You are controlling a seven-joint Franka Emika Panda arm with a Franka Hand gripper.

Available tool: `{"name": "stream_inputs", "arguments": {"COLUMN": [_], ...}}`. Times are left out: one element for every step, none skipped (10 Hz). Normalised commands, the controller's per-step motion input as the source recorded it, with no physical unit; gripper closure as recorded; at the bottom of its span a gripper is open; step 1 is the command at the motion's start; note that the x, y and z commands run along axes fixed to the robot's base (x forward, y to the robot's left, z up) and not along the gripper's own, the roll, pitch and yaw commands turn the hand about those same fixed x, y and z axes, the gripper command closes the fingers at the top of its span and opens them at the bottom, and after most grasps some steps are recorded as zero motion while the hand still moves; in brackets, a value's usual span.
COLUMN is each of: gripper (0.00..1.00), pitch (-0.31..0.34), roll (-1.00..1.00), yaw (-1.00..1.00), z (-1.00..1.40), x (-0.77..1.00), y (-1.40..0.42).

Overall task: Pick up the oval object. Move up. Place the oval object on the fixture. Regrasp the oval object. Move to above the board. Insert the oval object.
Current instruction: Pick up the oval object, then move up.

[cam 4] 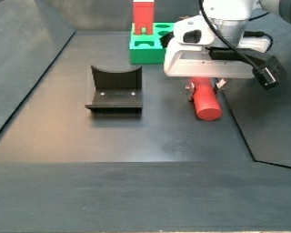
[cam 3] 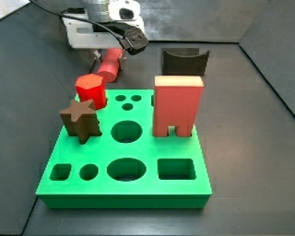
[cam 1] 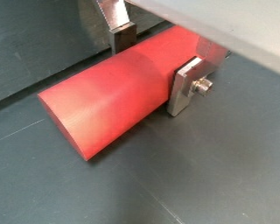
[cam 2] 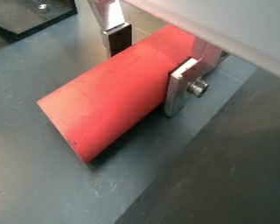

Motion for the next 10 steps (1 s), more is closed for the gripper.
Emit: {"name": "stream_inputs", "arguments": {"gripper": [1.00, 1.00, 1.00, 1.00, 1.00, 1.00, 1.00, 1.00, 1.00, 1.00], "pitch": [0.000, 0.000, 0.000, 0.000, 0.000, 0.000, 0.013, 0.019, 0.023, 0.035], "roll": [0.00, 0.00, 0.00, 0.00, 0.00, 0.00, 0.01, 0.01, 0.02, 0.03], "yaw": [0.00, 0.00, 0.00, 0.00, 0.00, 0.00, 0.04, 0.03, 0.02, 0.00], "z": [0.00, 0.00, 0.00, 0.00, 0.00, 0.83, 0.81, 0.73, 0.60, 0.48], "x": [0.00, 0.00, 0.00, 0.00, 0.00, 0.00, -0.02, -0.04, -0.04, -0.03], "y": [0.00, 0.00, 0.00, 0.00, 0.00, 0.00, 0.05, 0.05, 0.04, 0.03]}}
